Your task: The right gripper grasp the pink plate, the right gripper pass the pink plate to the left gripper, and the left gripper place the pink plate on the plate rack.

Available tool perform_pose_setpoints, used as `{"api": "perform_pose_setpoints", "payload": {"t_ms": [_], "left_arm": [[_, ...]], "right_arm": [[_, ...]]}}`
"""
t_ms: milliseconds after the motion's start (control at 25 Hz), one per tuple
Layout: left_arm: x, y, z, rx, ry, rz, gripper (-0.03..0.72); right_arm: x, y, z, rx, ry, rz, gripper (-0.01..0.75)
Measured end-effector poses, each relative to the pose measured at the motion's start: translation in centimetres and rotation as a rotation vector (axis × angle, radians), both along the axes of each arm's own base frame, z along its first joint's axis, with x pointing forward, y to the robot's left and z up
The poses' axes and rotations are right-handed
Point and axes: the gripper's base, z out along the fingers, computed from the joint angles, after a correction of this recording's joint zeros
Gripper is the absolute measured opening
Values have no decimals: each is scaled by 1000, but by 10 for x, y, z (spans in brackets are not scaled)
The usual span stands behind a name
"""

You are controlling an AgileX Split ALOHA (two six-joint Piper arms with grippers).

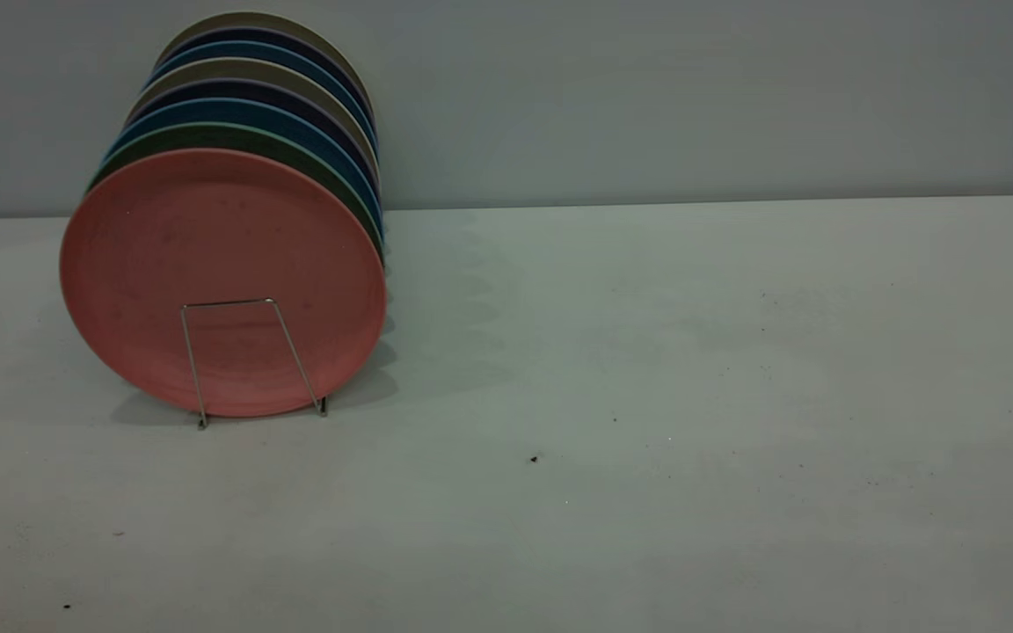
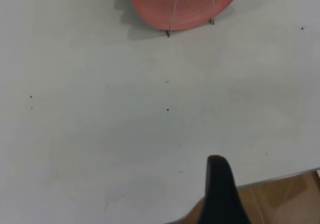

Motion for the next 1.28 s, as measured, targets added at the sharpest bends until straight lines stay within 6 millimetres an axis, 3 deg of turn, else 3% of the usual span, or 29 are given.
{"api": "perform_pose_setpoints", "payload": {"t_ms": [400, 1280], "left_arm": [[-1, 0, 0, -1, -4, -2, 528], [-1, 0, 0, -1, -4, -2, 528]], "right_arm": [[-30, -7, 2, 38, -225, -185, 388], [-31, -7, 2, 37, -229, -201, 388]]}}
